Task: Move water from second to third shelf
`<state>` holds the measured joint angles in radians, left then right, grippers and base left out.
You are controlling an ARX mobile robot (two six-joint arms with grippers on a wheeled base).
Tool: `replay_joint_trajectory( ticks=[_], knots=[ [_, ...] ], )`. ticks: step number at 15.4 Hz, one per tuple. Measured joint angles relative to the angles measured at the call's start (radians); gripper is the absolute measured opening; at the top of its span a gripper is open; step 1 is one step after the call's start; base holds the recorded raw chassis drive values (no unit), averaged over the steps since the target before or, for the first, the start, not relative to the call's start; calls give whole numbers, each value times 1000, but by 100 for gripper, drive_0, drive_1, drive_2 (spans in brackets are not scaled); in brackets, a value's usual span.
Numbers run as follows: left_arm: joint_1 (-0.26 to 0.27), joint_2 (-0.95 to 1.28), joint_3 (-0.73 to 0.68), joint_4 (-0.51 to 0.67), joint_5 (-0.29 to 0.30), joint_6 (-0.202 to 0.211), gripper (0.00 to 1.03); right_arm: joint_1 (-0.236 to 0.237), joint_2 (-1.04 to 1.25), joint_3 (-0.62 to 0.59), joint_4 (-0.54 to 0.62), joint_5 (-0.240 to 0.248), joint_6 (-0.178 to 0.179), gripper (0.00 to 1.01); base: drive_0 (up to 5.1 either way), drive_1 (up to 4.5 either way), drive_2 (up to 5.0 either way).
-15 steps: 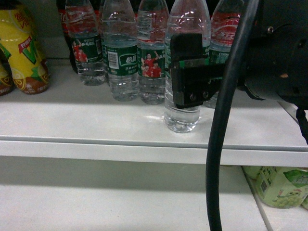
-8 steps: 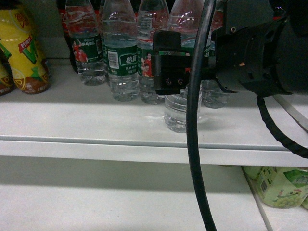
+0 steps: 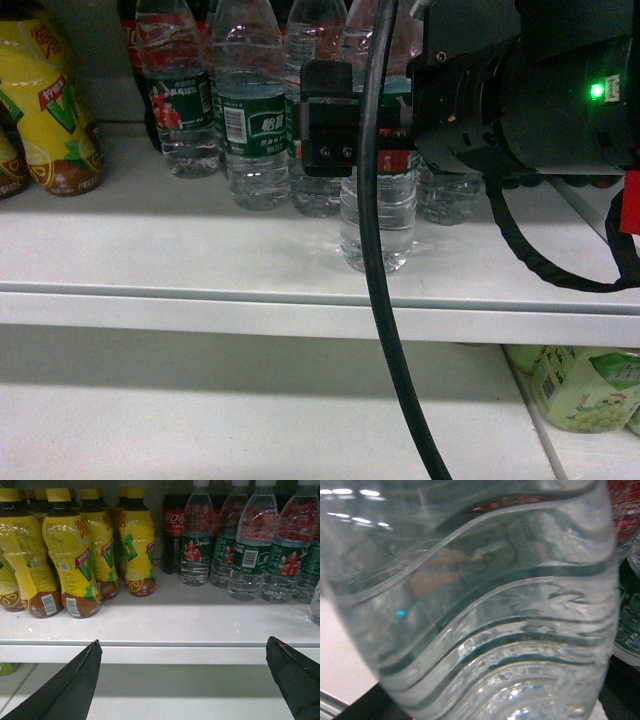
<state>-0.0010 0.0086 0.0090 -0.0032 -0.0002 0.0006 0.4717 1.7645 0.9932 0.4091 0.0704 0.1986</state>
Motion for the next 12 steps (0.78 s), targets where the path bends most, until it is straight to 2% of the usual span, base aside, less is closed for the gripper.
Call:
replay_joint_trajectory(
  ticks=[2,4,6,8,9,10,12],
  knots=[
    [0,0,0,0,0,0,98,1,0,0,-1,0,3,73,0,0,0],
    [0,0,0,0,0,0,98,2,-6,-4,-1,1,8,64,0,0,0],
    [0,0,0,0,0,0,98,6,-53,-53,6,-7,13,47,0,0,0],
    [0,0,0,0,0,0,98,6,-98,-98,4,-18,16,43,0,0,0],
    [0,0,0,0,0,0,98,-7,-214,-219,7,-43,23,40,0,0,0],
    [0,0,0,0,0,0,98,-56,-384,-365,2,-40,11,40,0,0,0],
    [0,0,0,0,0,0,98,-112,-507,-440,2,-42,-14,40,0,0,0]
  ],
)
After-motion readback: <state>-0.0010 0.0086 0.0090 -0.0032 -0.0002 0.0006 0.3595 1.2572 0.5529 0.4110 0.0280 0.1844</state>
